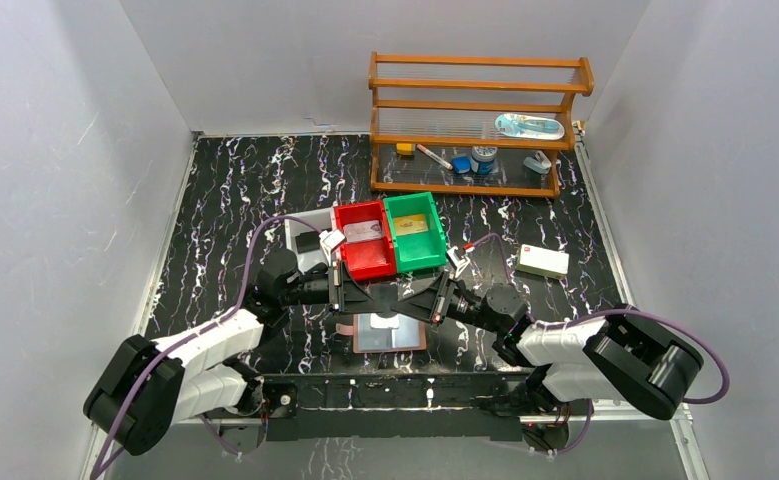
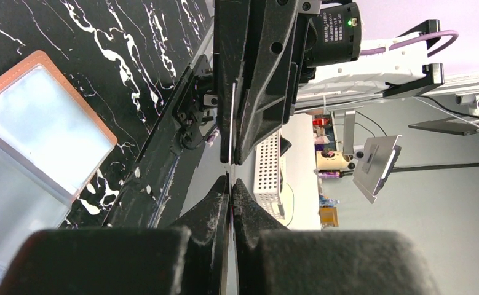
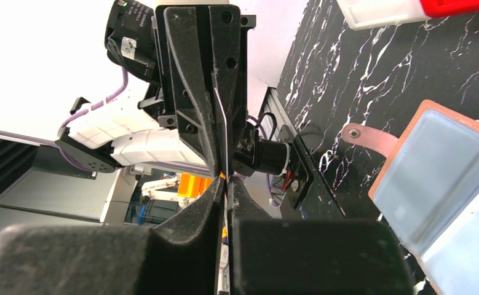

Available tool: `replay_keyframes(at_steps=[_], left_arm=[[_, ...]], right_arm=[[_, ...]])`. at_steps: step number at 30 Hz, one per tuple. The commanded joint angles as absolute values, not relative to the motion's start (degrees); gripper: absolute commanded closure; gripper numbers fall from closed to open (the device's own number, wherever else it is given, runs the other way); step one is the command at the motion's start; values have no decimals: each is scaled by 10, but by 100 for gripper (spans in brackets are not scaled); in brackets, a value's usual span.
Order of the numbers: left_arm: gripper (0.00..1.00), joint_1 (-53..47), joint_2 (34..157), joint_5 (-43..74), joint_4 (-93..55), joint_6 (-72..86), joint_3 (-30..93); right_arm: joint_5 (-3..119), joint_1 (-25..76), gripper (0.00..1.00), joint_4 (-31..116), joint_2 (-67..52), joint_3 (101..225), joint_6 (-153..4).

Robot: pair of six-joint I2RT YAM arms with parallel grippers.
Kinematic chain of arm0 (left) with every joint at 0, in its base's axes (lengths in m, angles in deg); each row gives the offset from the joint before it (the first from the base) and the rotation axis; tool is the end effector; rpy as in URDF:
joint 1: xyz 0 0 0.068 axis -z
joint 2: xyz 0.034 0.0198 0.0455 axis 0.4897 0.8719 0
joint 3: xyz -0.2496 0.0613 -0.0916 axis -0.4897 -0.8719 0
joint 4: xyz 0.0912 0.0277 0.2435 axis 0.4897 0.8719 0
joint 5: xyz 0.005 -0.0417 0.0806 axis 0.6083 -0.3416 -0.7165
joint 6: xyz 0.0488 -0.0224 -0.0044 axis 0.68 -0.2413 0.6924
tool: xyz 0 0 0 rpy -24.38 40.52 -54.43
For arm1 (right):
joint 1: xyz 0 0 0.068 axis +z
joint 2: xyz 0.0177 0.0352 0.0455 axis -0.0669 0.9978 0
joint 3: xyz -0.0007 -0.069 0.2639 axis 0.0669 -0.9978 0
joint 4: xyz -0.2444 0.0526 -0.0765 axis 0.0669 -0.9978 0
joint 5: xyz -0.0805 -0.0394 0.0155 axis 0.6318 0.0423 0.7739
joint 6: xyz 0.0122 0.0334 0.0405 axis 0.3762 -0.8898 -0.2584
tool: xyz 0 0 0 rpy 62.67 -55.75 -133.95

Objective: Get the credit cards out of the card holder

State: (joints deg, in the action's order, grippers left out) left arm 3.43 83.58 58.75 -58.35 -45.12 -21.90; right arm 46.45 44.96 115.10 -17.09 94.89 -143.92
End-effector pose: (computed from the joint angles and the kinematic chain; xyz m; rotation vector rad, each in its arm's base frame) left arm 0.1651 -0.1393 0.2159 0.3206 2.0092 -1.9084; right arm 0.1260 0.1620 0.1846 0.0778 1.8003 1.9364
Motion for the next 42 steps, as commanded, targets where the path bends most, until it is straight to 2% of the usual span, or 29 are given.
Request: replay_keyframes(at_steps=[1, 3, 5, 9, 11, 15, 19, 23, 31, 42], left_arm=[[100, 36, 812, 587, -600, -438, -199], [100, 36, 802, 579, -547, -406, -185], [100, 36, 790, 564, -457, -352, -159], [100, 36, 764, 514, -307, -260, -115], [100, 36, 750, 471, -234, -220, -96], [100, 36, 725, 364, -119, -140, -70], [100, 36, 709, 259, -52, -96, -42], [100, 36, 675, 186, -49, -63, -38], [100, 36, 660, 145, -31, 107, -14], [100, 36, 747, 70, 40, 414, 64]], right_arm=[[469, 449, 83, 1141, -189, 948, -1416], [470, 448, 78, 1136, -197, 947, -1414], [480, 449, 67, 1115, -211, 947, -1410], [508, 448, 38, 1055, -251, 941, -1401], [526, 448, 27, 1027, -275, 932, -1397], [563, 449, 14, 973, -333, 922, -1379], [587, 448, 9, 923, -378, 926, -1358], [620, 449, 8, 897, -405, 912, -1364], [658, 448, 6, 879, -439, 889, -1383], [691, 448, 4, 835, -483, 880, -1389]])
